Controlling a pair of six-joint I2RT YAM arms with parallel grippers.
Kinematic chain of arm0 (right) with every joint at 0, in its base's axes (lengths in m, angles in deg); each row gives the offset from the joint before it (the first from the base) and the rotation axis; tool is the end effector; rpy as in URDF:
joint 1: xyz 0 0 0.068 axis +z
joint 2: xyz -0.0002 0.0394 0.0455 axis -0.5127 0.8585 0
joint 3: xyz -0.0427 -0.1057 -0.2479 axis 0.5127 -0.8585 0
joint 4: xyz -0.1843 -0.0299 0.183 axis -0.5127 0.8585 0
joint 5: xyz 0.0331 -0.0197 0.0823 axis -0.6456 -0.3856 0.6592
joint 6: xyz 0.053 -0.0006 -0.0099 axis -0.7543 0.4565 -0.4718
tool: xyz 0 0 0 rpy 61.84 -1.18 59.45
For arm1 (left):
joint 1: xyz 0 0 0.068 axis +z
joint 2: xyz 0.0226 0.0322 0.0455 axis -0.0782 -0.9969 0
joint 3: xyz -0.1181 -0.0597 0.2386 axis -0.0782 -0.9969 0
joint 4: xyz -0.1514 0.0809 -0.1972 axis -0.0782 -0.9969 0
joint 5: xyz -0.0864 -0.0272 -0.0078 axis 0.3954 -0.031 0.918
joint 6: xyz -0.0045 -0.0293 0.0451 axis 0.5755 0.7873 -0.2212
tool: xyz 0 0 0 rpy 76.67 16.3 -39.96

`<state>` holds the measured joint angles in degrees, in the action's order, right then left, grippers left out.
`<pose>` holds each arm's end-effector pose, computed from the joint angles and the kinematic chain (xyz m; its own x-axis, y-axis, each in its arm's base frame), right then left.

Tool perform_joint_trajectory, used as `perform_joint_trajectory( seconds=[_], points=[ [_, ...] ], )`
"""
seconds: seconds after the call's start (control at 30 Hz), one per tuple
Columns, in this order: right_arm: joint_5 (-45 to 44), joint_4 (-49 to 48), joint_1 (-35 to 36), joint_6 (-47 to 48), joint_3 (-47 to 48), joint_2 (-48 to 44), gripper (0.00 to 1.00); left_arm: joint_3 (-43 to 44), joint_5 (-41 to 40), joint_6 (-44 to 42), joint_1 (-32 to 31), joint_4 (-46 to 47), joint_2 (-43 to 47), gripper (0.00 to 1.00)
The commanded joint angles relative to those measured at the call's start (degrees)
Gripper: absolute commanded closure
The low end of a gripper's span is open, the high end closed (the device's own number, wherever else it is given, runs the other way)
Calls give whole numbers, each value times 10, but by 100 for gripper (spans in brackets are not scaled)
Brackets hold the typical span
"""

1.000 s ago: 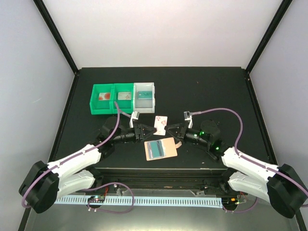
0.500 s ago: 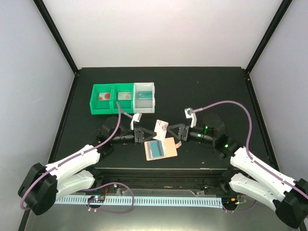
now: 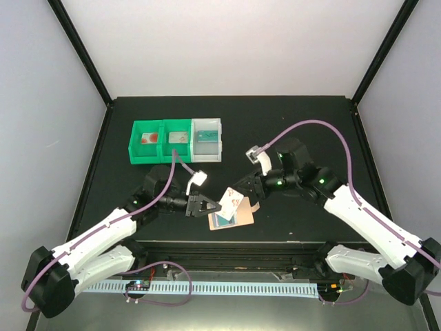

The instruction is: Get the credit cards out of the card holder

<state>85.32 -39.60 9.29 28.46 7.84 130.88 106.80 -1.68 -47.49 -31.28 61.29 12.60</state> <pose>0.1592 0.1604 0.3313 -0.7268 -0.2204 -0.6505 -0.6684 0.4449 0.5961 0.1406 -0.1369 0.2449 -0.8451 0.1525 -0.5124 0.5332 0.1694 -0.8289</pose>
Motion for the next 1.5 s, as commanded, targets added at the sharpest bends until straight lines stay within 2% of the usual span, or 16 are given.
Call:
perform_joint_trajectory(
  seconds=[0.0,0.3,0.4,0.5,0.53,0.67,0.77,0.8,0.9,1.03,1.1,1.33,1.43,1.47],
  points=[
    [61,81,0,73,22,27,67,32,55,-57,-3,-38,11,98],
    [148,54,0,71,7,57,69,41,75,-84,-3,-55,11,98],
    [173,29,0,59,-1,55,78,44,79,-85,-3,-52,7,99],
    [179,5,0,38,-5,48,95,51,71,-89,-3,-61,8,98],
    [174,-6,0,28,-8,46,99,55,64,-90,-3,-68,9,95],
    [169,-87,0,-48,-36,24,99,75,19,-59,1,-81,21,80],
    [153,-152,0,-113,-57,5,99,79,-37,-8,5,-70,45,57],
    [141,-168,0,-132,-62,-2,99,79,-62,8,7,-68,58,52],
    [92,-193,0,-176,-68,-22,99,63,-130,66,12,-41,92,43],
    [52,-305,0,-280,-113,-53,99,9,-156,170,13,55,135,34],
    [30,-374,0,-340,-136,-63,99,-2,-170,194,12,62,151,34],
    [-58,-487,0,-459,-196,-88,99,-27,-205,254,13,100,191,35],
    [-81,-528,0,-490,-214,-86,99,-41,-216,283,13,140,188,40],
    [-88,-533,0,-498,-217,-83,99,-45,-218,291,13,154,181,45]
  ],
)
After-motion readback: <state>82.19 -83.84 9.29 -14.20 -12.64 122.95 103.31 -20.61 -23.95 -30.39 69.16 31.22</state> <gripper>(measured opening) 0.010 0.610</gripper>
